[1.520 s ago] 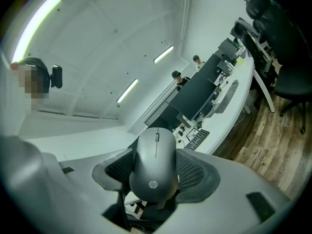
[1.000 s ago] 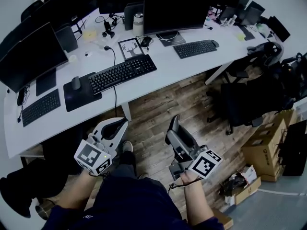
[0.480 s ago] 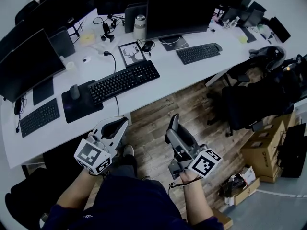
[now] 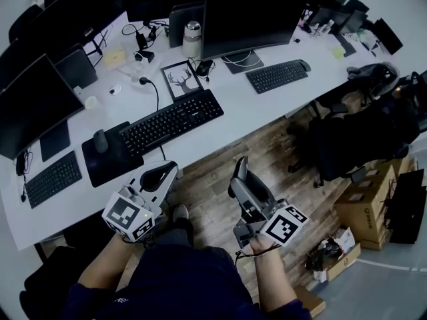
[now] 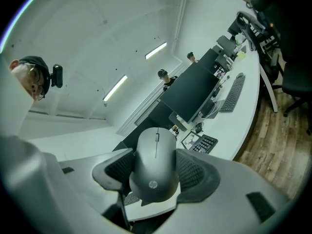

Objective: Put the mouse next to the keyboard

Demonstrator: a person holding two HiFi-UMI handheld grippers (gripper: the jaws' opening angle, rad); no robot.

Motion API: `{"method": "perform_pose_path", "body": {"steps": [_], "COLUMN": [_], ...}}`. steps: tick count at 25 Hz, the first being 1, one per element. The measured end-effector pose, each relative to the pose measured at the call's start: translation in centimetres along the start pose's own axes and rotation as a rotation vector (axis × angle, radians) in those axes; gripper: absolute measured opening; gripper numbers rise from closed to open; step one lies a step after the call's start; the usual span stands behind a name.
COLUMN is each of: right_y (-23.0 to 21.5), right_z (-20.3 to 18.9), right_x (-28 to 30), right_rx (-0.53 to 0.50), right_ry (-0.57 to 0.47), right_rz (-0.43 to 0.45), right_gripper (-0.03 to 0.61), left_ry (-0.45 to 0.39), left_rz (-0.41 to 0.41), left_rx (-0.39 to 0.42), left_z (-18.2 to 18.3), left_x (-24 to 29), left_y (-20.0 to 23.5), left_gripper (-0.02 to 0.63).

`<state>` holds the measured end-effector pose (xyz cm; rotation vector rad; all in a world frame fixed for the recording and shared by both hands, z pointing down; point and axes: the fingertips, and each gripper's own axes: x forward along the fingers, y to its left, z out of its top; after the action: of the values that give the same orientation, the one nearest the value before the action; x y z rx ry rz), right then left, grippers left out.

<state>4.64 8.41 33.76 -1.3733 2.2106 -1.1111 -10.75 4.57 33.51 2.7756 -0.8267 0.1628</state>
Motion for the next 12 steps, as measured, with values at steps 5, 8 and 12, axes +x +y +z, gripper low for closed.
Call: {"method": "perform_pose_path", "body": {"steps": [5,8,12], "right_y": [-0.7,-1.3,-1.8], "right_z": [0.9,1.3,1.8], "right_x": [2.1,3.0,4.4], "right_rx": [0.002,0.003,-0.005], "right_ry": [-0.009,-0.011,-0.012], "right_rz": [-0.020,-0.033,-0.046], "right_gripper": [0.278,0.278,0.278], "left_ry": [0.003,0.005,0.009], "left_rz": [-0.021,-0.034,-0.043], "left_rx": [-0.002,-0.005,-0.015], "left_z": [0.3,0.5,0.4], "left_x": [1.6,2.5,3.3], "left_y": [2.3,3.2,4.5], "left_gripper": [0.038,0.038,0.038]}}
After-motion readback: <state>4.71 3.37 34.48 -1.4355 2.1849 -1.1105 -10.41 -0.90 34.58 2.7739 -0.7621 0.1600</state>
